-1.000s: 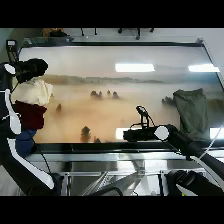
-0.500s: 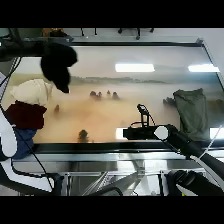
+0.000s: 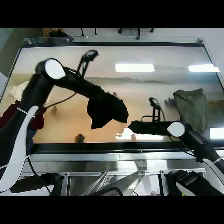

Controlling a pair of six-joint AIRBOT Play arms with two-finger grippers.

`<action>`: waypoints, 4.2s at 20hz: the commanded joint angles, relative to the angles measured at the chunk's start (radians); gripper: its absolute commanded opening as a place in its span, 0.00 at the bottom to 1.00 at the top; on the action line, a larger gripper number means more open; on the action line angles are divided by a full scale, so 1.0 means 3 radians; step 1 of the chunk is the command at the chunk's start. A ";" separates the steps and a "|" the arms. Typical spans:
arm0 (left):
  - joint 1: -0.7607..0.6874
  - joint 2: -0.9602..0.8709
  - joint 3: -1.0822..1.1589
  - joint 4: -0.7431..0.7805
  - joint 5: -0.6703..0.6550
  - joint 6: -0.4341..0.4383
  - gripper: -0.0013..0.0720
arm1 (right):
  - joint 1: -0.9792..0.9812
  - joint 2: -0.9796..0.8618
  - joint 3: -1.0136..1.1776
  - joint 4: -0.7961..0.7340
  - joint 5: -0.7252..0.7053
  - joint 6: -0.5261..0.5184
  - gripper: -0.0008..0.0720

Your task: Fold the shirts.

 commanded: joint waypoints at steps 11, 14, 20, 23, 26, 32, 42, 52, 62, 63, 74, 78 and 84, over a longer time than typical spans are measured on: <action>0.0862 0.0697 -0.1405 0.0069 -0.0444 -0.0168 0.95 | -0.1418 -0.0554 0.0385 0.0182 0.0872 -0.0923 0.61; 0.1043 0.1011 -0.2399 -0.0052 0.0404 -0.0088 0.94 | -0.1418 -0.1022 0.0387 0.0696 0.0649 -0.1560 0.60; 0.1116 0.0674 -0.2815 -0.1390 0.1409 0.0662 0.92 | -0.1317 -0.1984 0.0716 0.1784 0.0403 -0.2689 0.60; 0.1027 0.0262 -0.2464 -0.1433 0.1469 0.0715 0.92 | -0.1110 -0.2314 0.0999 0.1820 0.0123 -0.2841 0.60; 0.0997 -0.0086 -0.2046 -0.1428 0.1466 0.0717 0.92 | -0.0908 -0.2571 0.1278 0.1821 -0.0121 -0.2862 0.60; 0.1066 -0.0547 -0.1575 -0.1403 0.1251 0.0717 0.92 | -0.0590 -0.3023 0.1768 0.1822 -0.0300 -0.2864 0.60; 0.1751 -0.0493 -0.1556 -0.1389 0.0441 0.0790 0.92 | -0.0519 -0.3068 0.1962 0.1820 -0.0200 -0.2914 0.42; 0.1109 -0.0841 -0.1600 -0.1551 0.1068 0.0938 0.25 | -0.0519 -0.3063 0.1963 0.1821 -0.0071 -0.2913 0.04; 0.1455 0.0291 -0.0399 -0.1549 0.0326 0.0601 0.04 | -0.1044 -0.1873 0.2331 0.1821 0.0179 -0.2912 0.04; 0.1536 0.0484 -0.0251 -0.1548 0.0271 0.0544 0.04 | -0.1114 -0.1652 0.2401 0.1820 0.0189 -0.2912 0.04; 0.2500 0.2201 0.0755 -0.1171 -0.0037 0.0409 0.04 | -0.1523 0.0671 0.2505 0.0900 -0.0504 -0.3126 0.04; 0.2646 0.2394 0.0220 -0.0970 -0.0042 0.0413 0.04 | -0.1522 0.0333 0.2495 0.0755 -0.0106 -0.2865 0.04; 0.1995 0.2026 -0.1411 -0.0806 0.0341 0.0493 0.04 | -0.1509 -0.1239 0.2230 0.0793 0.0565 -0.2481 0.04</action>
